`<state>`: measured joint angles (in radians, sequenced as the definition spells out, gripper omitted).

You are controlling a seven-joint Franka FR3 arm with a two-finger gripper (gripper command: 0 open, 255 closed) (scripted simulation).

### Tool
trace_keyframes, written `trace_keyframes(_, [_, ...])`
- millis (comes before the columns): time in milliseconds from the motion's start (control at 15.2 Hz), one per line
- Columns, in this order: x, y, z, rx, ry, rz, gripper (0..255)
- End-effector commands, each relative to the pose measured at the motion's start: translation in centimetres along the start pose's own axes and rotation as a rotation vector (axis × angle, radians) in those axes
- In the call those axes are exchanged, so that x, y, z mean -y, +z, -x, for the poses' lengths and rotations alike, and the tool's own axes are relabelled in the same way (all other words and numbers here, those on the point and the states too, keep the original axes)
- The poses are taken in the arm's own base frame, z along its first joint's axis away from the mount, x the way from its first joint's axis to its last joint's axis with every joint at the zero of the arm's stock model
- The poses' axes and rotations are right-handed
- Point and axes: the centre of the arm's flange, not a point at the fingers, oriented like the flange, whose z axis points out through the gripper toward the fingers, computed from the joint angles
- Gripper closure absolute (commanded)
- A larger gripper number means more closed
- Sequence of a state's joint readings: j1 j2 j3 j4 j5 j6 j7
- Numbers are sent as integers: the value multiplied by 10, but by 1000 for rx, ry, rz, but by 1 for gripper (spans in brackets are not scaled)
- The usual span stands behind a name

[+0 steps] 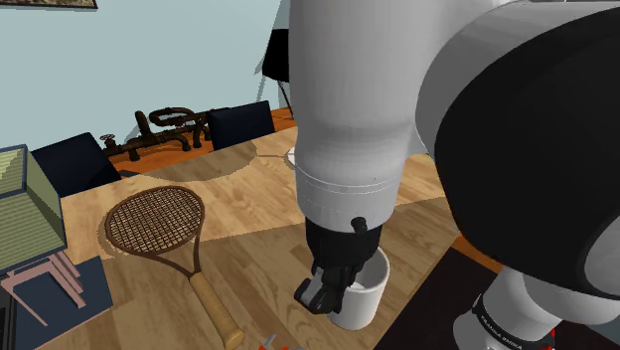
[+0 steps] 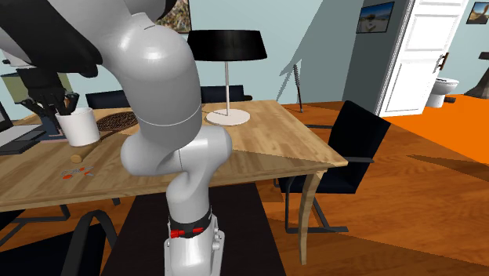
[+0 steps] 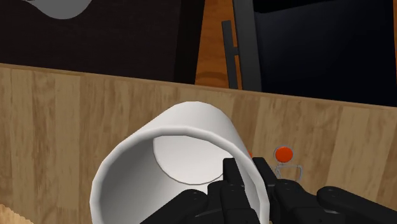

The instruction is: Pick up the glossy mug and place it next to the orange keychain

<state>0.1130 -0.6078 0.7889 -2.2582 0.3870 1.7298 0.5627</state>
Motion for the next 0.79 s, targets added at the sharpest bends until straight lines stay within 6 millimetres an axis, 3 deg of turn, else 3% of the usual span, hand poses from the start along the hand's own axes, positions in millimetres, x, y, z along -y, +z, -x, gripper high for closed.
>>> trace_keyframes(0, [1,11,0,0,0,0,255])
trace_keyframes(726, [5,69,-1,0,0,0,255])
